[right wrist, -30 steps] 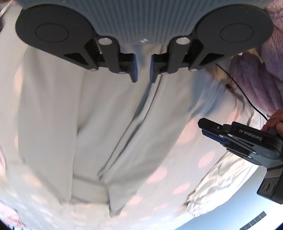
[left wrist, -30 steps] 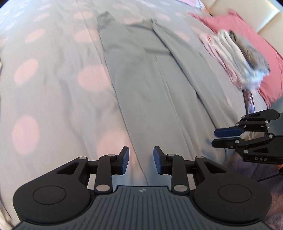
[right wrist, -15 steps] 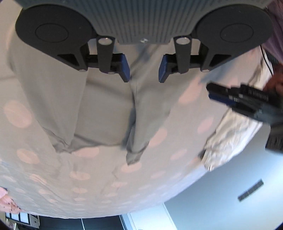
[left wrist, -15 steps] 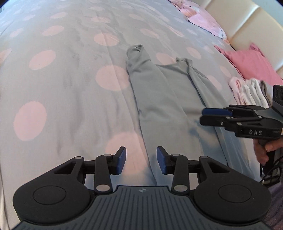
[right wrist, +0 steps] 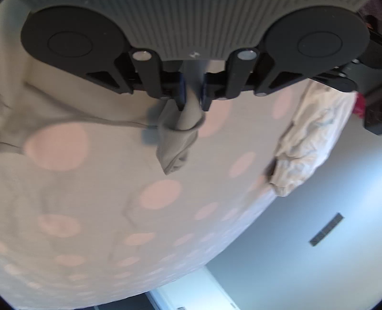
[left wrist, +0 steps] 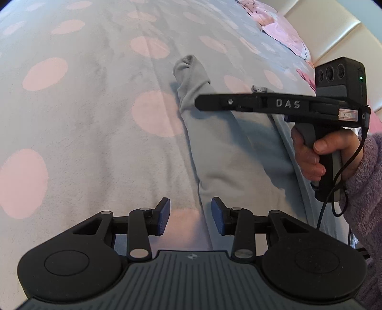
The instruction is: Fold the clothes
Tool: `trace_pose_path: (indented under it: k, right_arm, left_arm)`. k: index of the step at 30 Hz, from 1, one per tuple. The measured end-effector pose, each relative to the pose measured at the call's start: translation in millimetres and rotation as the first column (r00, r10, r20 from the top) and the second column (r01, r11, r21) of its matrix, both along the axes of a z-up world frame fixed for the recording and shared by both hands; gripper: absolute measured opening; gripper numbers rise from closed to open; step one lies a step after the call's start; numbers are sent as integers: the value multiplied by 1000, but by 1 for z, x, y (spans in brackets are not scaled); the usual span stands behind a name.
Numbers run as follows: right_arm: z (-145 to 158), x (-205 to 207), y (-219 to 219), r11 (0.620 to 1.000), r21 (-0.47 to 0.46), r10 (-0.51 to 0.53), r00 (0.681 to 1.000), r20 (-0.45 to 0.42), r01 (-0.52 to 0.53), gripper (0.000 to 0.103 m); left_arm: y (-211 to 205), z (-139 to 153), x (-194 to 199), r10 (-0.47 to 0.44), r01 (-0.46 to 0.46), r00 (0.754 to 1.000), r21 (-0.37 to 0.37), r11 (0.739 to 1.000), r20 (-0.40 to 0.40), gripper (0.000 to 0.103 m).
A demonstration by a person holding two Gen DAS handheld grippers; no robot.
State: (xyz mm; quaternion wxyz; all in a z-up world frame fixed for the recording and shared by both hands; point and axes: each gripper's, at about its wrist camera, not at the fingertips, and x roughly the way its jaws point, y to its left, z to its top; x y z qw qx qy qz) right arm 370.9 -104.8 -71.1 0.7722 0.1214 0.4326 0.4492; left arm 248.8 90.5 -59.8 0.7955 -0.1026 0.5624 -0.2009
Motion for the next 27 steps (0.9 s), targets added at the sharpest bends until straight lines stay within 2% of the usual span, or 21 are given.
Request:
trace_pose_path:
  k: [2,3,5,9,11,14,16,17,20,22,23,25,26,27]
  right_arm:
    - [2,8,6,995,88,49,999,3,-49,13]
    - [1,13,10,993,103,58,998,-1,-58,12]
    - [-4,22,19,999,-4,44,999,-5,-45,12]
    - [-15,31,15,998,-63,28,999,-26,-29,11]
    - [-18,34,12,999,-52,10,999,-43,-13,13]
    - [-19,38,16,1000,-28,-6,998,-55,5,21]
    - [-22,42,23,999,-33,-15,999,-46,14,17]
    - [-24,46,26,999,-31,-32,998,-52,31,10]
    - [-27,59,28,996,-19,-86,991,-98,85,6]
    - [-23,60,31,994,-36,-104,991,-81,102,7]
    - [-20,60,31,993,-44,-113,991,-75,110,9]
    - [-11,58,29,990,-62,-133,990,-55,130,21]
    - [-6,55,27,987,-74,-146,989,-32,144,37]
    - [0,53,23,985,-80,-157,987,-15,156,40]
  left_arm:
    - [2,-4,3,8,-8,1000,-10,1000,-11,35]
    - [3,-5,5,12,-13,1000,-15,1000,-17,35]
    - [2,-5,6,9,-9,1000,-17,1000,-14,35]
    - [-1,-5,8,0,0,1000,-19,1000,-6,35]
    - [-2,-6,8,-4,4,1000,-18,1000,-7,35]
    - [-2,-7,8,-4,4,1000,-19,1000,-7,35]
    - [-3,-7,7,-2,2,1000,-17,1000,-8,35]
    - [-3,-6,7,-1,1,1000,-16,1000,-7,35]
    - [-4,-5,5,-4,4,1000,-8,1000,-1,35]
    - [-5,-4,4,-8,8,1000,0,1000,5,35]
    - [-7,-3,2,-14,14,1000,11,1000,10,35]
    - [-10,0,0,-25,25,999,35,999,19,35]
    - [-11,1,-1,-31,30,999,47,998,24,35]
    - [-13,3,-2,-37,35,999,58,998,28,35]
